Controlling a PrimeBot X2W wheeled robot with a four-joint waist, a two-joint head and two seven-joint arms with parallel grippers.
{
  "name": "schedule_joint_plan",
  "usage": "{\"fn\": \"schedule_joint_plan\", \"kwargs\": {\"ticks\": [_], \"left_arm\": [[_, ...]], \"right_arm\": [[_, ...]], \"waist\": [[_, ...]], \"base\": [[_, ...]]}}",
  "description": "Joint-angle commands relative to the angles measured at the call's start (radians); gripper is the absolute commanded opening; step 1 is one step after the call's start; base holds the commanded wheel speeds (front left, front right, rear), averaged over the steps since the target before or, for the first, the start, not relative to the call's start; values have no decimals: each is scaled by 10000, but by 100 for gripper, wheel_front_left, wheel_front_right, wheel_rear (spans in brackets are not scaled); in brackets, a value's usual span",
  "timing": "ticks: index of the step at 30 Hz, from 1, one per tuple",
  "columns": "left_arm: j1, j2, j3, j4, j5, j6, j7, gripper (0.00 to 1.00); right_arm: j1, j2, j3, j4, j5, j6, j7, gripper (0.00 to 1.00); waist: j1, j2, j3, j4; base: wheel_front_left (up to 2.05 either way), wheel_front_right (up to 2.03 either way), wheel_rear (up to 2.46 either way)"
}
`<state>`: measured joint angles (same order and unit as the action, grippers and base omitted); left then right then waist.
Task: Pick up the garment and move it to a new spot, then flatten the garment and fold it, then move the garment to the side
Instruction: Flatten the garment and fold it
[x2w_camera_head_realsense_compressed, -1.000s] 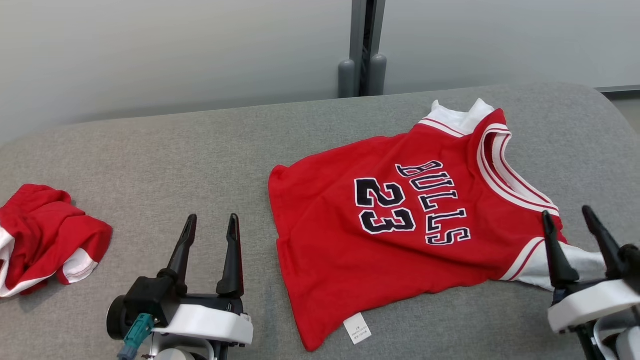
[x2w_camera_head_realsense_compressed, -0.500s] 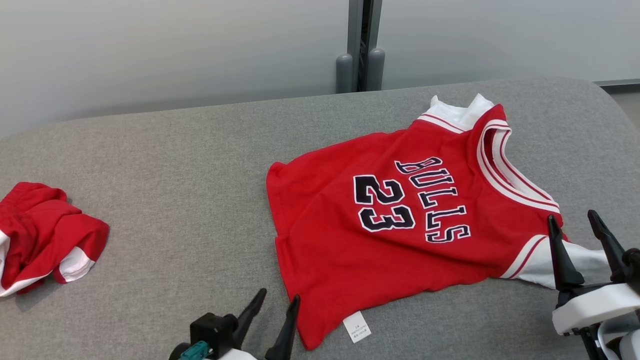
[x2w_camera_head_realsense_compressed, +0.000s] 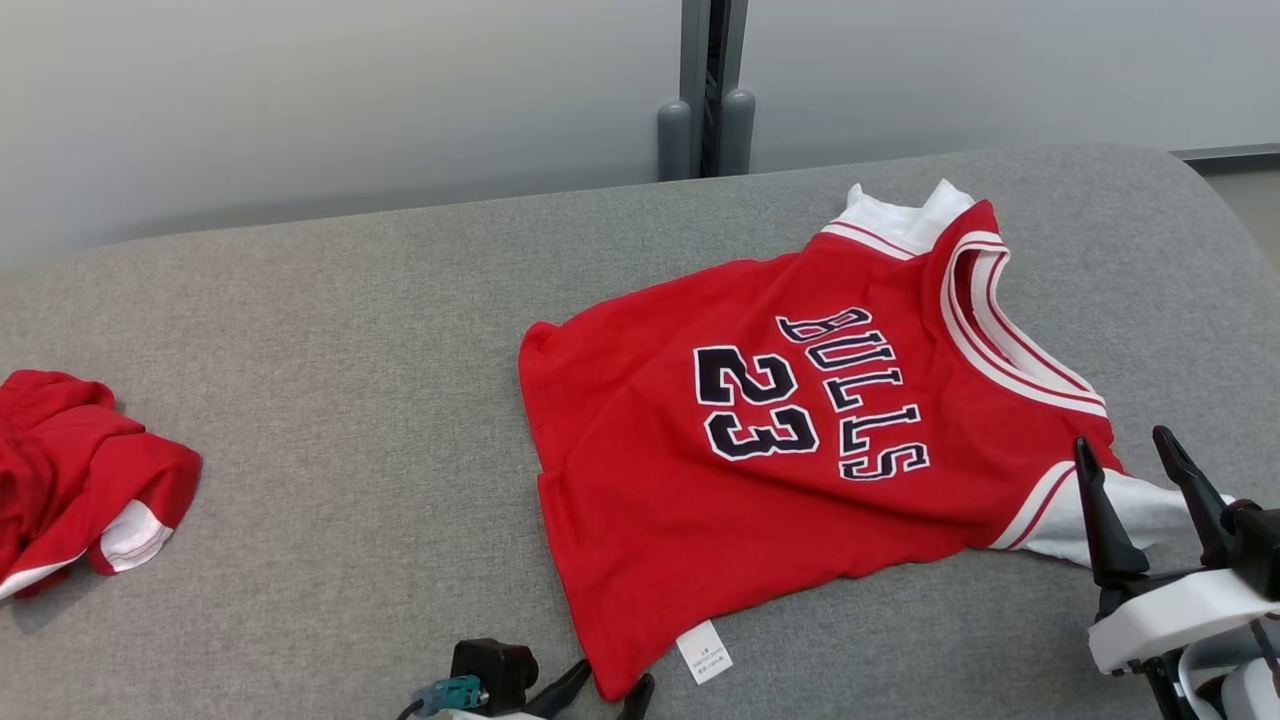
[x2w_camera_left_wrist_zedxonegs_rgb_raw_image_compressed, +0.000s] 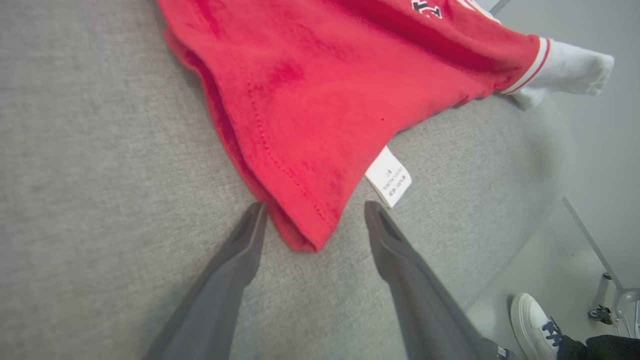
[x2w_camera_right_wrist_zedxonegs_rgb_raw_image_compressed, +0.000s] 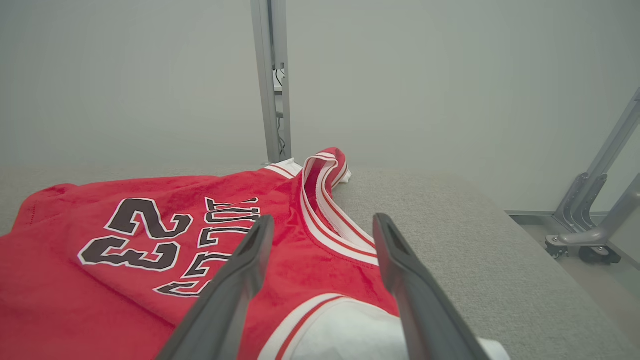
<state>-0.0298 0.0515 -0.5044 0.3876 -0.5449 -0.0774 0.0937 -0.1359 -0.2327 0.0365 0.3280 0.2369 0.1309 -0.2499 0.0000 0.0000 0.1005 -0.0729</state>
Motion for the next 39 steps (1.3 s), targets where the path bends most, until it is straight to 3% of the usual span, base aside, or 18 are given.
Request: {"fn": "schedule_joint_plan", "kwargs": {"ticks": [1,7,8,9,21,32,39], "left_arm": [[-140,68,-21,67,76,51,49,100],[-313,55,-281,257,183,141,169,100],[-358,54,-326,292,186,129,187,68],[-391,50,-355,319,203,129,178,0],[-747,184,132,-188,158,332,-901,0],[-422,486,475,-778,-91,518,-1085,0],[-405,576,417,-953,-112,601,-957,0]], "right_arm": [[-105,-63,-27,-15,-34,-3,-81,100],[-127,-83,-110,110,-16,-3,-109,100],[-120,-89,-167,191,-21,-3,-100,100],[-122,-86,-213,265,-9,-3,-84,100],[529,-215,-1266,787,687,-3,-157,100],[2203,-981,-96,193,2012,-3,-171,100],[1902,-1423,117,664,2054,-3,-165,100]], "waist": [[0,0,6,-21],[0,0,78,-113],[0,0,91,-115],[0,0,107,-115],[0,0,91,112],[0,0,-151,-264],[0,0,-107,-388]], "base": [[0,0,0],[0,0,0],[0,0,0],[0,0,0],[0,0,0],[0,0,0],[0,0,0]]}}
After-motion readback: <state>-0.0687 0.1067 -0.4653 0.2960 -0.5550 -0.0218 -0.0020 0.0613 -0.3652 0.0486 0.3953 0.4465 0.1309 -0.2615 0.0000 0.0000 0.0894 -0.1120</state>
